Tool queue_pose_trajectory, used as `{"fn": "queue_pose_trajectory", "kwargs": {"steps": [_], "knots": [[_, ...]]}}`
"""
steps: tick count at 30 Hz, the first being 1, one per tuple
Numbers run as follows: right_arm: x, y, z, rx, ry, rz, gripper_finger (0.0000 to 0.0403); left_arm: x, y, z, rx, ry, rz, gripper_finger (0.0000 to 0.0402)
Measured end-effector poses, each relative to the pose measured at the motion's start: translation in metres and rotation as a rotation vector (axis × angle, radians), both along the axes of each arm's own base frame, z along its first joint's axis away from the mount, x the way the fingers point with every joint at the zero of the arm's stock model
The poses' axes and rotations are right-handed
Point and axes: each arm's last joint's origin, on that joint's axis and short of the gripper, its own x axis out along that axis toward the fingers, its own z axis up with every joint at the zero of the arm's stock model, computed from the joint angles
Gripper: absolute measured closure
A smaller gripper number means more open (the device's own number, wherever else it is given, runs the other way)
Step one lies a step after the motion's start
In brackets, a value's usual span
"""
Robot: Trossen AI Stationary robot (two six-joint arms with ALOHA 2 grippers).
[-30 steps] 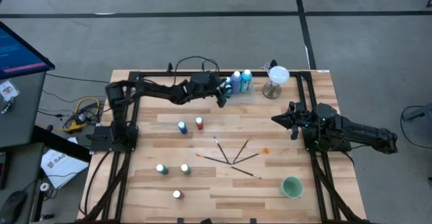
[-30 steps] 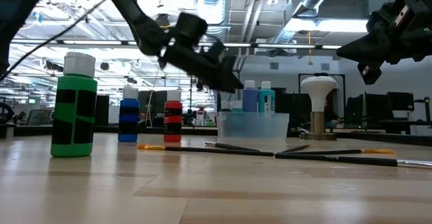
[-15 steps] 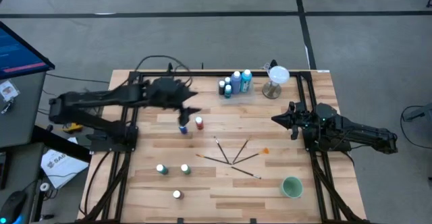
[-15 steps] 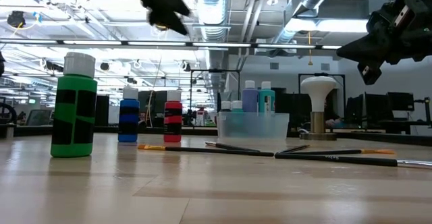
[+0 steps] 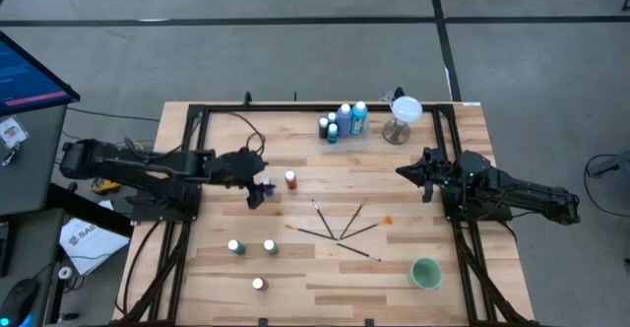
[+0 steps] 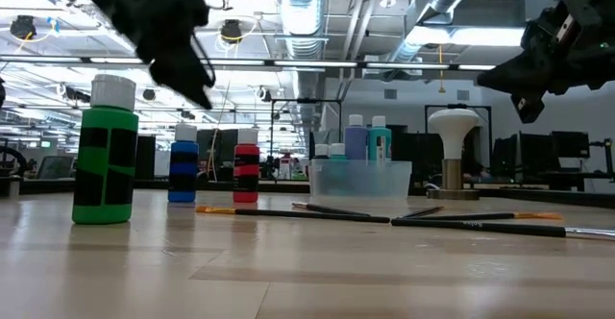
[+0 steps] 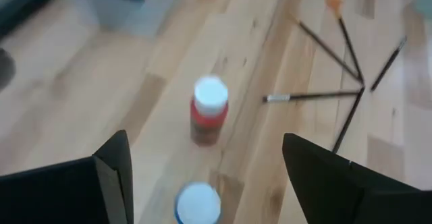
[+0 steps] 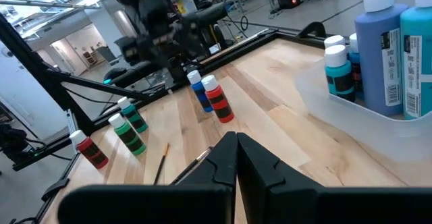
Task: Pick & Place Paint Supplies
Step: Put the blue paint bottle into the transparent bin
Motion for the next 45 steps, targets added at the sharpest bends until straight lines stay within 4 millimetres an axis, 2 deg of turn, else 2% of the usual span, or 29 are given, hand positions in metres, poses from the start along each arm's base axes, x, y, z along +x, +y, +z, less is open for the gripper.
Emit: {"fn": "queue_pose_trajectory", "kwargs": {"steps": [7, 15, 27, 32, 39, 45], "knots": [[0.0, 0.0, -0.001, 0.002, 0.007, 0.0, 0.04, -0.013, -0.002, -0.033, -0.031, 0.051, 0.021, 0.0158], [0.0, 0.0, -0.001, 0.004, 0.011, -0.005, 0.04, -0.014, -0.003, -0.037, 0.003, 0.054, 0.018, 0.0197], [0.0, -0.001, -0.001, 0.001, 0.011, -0.032, 0.04, -0.014, -0.003, -0.038, 0.031, 0.074, -0.021, 0.0345], [0.0, -0.001, -0.001, 0.001, 0.011, -0.032, 0.04, -0.011, -0.004, -0.042, 0.009, 0.095, -0.05, 0.0393], [0.0, -0.001, -0.001, -0.003, 0.012, -0.048, 0.04, -0.009, -0.005, -0.039, -0.05, 0.083, -0.039, 0.04], [0.0, -0.001, -0.001, -0.002, 0.011, -0.048, 0.04, -0.002, 0.001, -0.024, -0.058, 0.027, 0.014, 0.0401]]}}
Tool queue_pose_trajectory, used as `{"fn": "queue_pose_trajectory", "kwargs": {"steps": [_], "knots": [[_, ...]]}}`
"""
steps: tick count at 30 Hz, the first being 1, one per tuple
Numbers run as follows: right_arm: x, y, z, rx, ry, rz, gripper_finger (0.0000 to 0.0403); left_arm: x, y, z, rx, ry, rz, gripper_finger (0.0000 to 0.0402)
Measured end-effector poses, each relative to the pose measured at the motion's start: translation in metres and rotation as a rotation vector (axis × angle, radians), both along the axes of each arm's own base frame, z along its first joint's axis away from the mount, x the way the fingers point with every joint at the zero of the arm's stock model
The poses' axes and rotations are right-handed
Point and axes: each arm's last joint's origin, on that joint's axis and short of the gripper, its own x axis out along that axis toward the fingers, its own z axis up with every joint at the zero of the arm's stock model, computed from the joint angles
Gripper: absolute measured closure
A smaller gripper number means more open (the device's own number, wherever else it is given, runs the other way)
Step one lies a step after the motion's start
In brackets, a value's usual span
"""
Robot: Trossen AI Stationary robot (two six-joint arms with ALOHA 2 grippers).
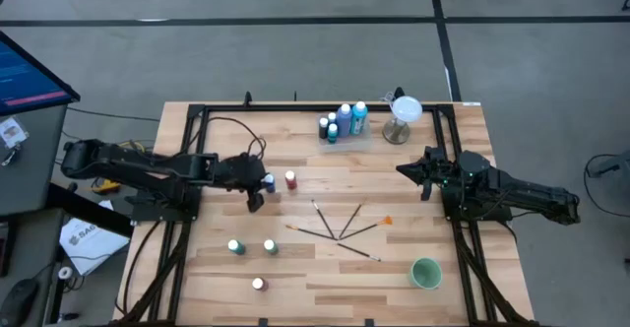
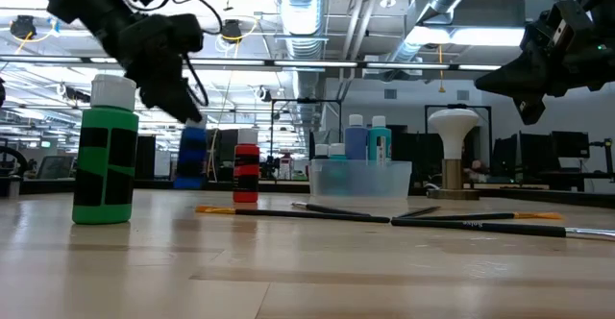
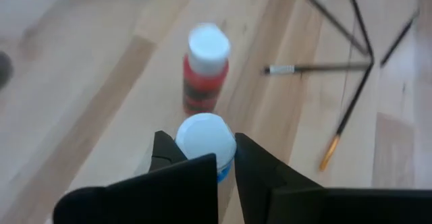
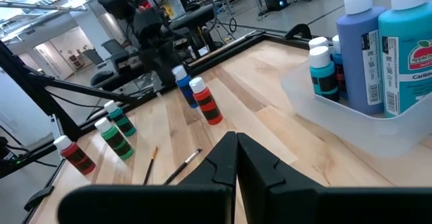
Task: Pick & Place Paint Supplies
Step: Put the blue paint bottle into the transparent bin
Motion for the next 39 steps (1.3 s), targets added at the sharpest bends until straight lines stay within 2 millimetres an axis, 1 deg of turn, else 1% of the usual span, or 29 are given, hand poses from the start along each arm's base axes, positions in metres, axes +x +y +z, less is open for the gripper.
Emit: {"fn": "queue_pose_trajectory", "kwargs": {"steps": [4, 8, 16, 21, 25, 27, 29, 35, 37, 39], "knots": [[0.0, 0.0, 0.0, 0.024, -0.005, -0.004, 0.04, 0.004, 0.007, 0.011, 0.011, -0.039, 0.043, 0.0401], [0.0, 0.0, 0.0, 0.024, -0.005, -0.004, 0.04, 0.007, 0.019, 0.022, 0.034, -0.071, 0.118, 0.0401], [0.0, 0.0, 0.0, 0.024, -0.005, -0.004, 0.04, 0.011, 0.046, 0.055, 0.116, -0.151, 0.197, 0.0401], [0.0, 0.0, 0.0, 0.025, -0.003, -0.004, 0.04, 0.021, 0.069, 0.081, 0.179, -0.351, 0.284, 0.0401], [0.0, 0.0, -0.002, 0.029, 0.018, -0.004, 0.04, 0.036, 0.085, 0.093, 0.215, -0.569, 0.319, 0.0401], [0.0, 0.0, -0.003, 0.031, 0.026, -0.005, 0.04, 0.046, 0.091, 0.092, 0.215, -0.637, 0.31, 0.0401], [0.0, 0.0, -0.003, 0.031, 0.026, -0.004, 0.04, 0.057, 0.095, 0.083, 0.186, -0.664, 0.3, 0.0401], [-0.001, 0.0, -0.003, 0.032, 0.028, -0.004, 0.04, 0.09, 0.1, 0.044, 0.12, -0.647, 0.269, 0.0401], [-0.001, 0.0, -0.003, 0.031, 0.028, -0.004, 0.04, 0.098, 0.1, 0.032, 0.116, -0.633, 0.258, 0.0401], [-0.001, 0.0, -0.003, 0.031, 0.029, -0.004, 0.04, 0.104, 0.101, 0.026, 0.121, -0.639, 0.251, 0.0401]]}}
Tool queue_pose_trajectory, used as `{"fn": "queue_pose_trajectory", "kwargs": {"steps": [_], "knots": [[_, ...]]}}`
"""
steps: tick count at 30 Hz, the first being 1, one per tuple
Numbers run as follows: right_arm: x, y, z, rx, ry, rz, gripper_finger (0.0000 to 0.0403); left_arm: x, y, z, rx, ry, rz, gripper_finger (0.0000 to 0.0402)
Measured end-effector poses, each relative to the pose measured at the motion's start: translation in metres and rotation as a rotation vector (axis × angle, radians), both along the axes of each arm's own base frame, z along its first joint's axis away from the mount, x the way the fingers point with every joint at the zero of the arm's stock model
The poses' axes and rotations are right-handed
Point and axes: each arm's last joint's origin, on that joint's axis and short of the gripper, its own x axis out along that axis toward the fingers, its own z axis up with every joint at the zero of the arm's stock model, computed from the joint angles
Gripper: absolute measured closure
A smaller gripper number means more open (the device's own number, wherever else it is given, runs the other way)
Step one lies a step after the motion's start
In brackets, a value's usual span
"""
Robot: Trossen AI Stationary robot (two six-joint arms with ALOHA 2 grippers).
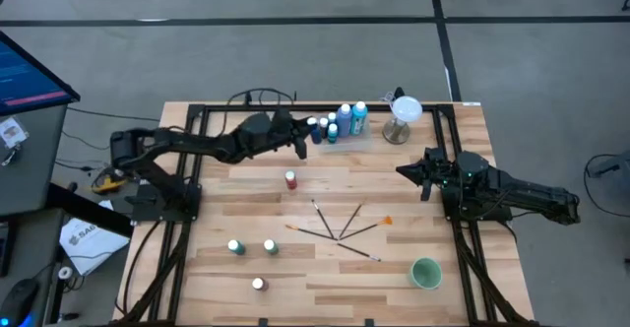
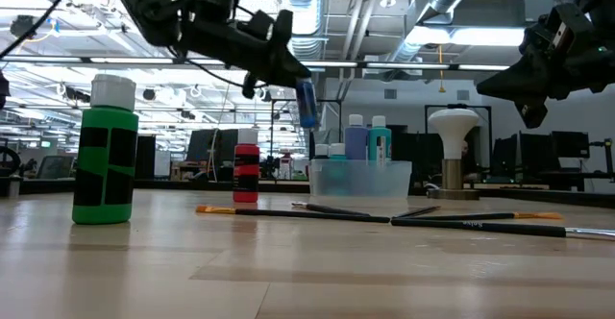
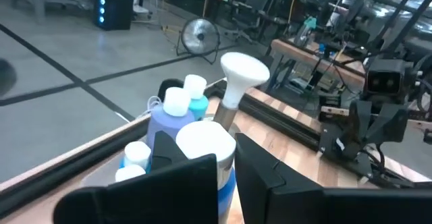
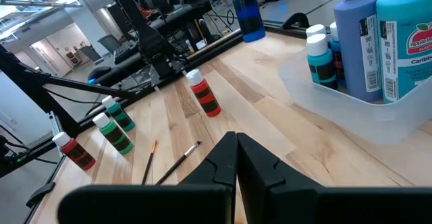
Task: Pick & Place Paint Supplies
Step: Put the blue paint bottle into the transparent bin
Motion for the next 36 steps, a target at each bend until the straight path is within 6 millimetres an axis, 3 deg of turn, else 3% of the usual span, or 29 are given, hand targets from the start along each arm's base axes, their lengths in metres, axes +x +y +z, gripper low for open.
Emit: {"fn": "queue_pose_trajectory", "kwargs": {"steps": [7, 13, 24, 36], "knots": [[0.0, 0.0, 0.0, 0.0, 0.001, 0.0, 0.04, 0.025, 0.007, -0.006, 0.066, 0.025, -0.031, 0.0401], [0.0, 0.0, 0.0, 0.0, 0.002, 0.0, 0.04, 0.041, 0.012, -0.025, 0.055, 0.085, -0.042, 0.0401], [0.0, 0.0, 0.0, 0.001, 0.002, 0.0, 0.04, 0.043, 0.025, -0.043, 0.088, 0.126, -0.02, 0.0401], [0.0, 0.0, 0.0, 0.001, 0.002, 0.0, 0.04, 0.041, 0.03, -0.043, 0.11, 0.132, -0.007, 0.0401]]}}
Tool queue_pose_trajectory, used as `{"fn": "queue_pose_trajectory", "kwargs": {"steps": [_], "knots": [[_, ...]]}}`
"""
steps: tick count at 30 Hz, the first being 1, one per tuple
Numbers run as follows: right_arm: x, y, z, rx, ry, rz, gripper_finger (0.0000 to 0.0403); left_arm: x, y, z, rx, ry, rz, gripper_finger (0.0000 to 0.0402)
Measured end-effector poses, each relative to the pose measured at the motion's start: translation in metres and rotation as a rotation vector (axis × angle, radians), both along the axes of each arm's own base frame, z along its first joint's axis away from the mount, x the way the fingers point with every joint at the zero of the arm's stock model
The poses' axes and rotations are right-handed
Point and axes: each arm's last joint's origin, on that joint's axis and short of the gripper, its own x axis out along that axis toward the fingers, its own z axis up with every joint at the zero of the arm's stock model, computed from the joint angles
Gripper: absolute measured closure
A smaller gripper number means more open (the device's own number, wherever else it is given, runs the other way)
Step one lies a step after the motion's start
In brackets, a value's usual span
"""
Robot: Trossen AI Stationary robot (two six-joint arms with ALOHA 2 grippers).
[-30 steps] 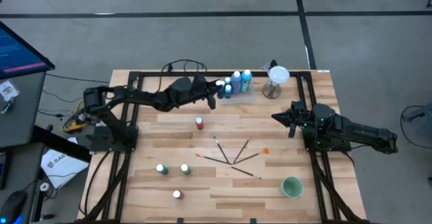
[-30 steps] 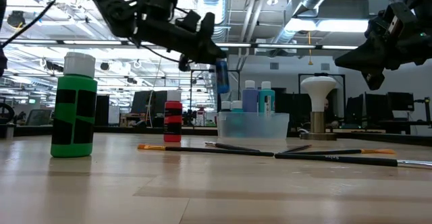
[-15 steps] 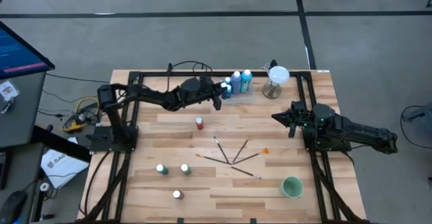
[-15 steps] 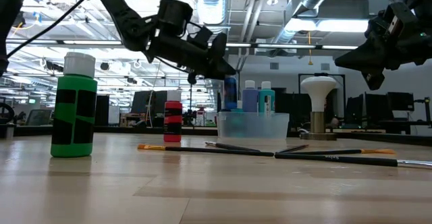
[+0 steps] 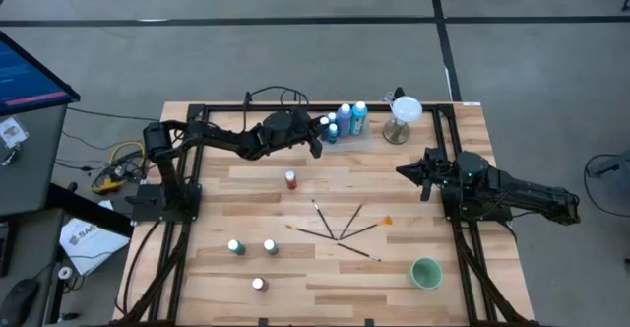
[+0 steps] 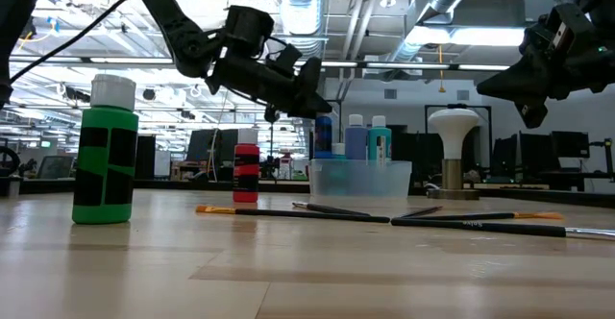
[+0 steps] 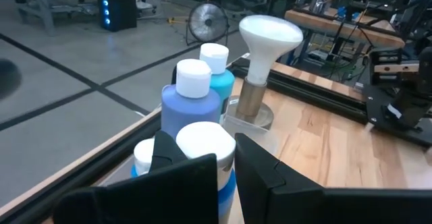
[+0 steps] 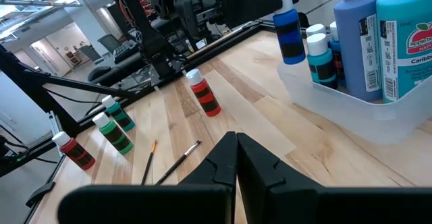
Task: Pick & Place Paint Supplies
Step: Put the blue paint bottle into the transparent bin
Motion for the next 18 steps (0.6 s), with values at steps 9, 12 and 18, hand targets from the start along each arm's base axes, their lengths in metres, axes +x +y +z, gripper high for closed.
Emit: {"fn": "queue_pose_trajectory", "kwargs": {"steps": [9, 12, 18], "knots": [[0.0, 0.0, 0.0, 0.0, 0.0, 0.0, 0.04, 0.005, 0.001, -0.016, -0.011, 0.001, -0.011, 0.0401], [0.0, 0.0, 0.0, 0.0, 0.0, 0.0, 0.04, 0.006, 0.001, -0.021, -0.015, 0.013, -0.011, 0.0401], [0.0, 0.0, 0.0, 0.0, 0.0, 0.0, 0.04, 0.008, 0.003, -0.035, -0.023, 0.043, -0.008, 0.0401]]}}
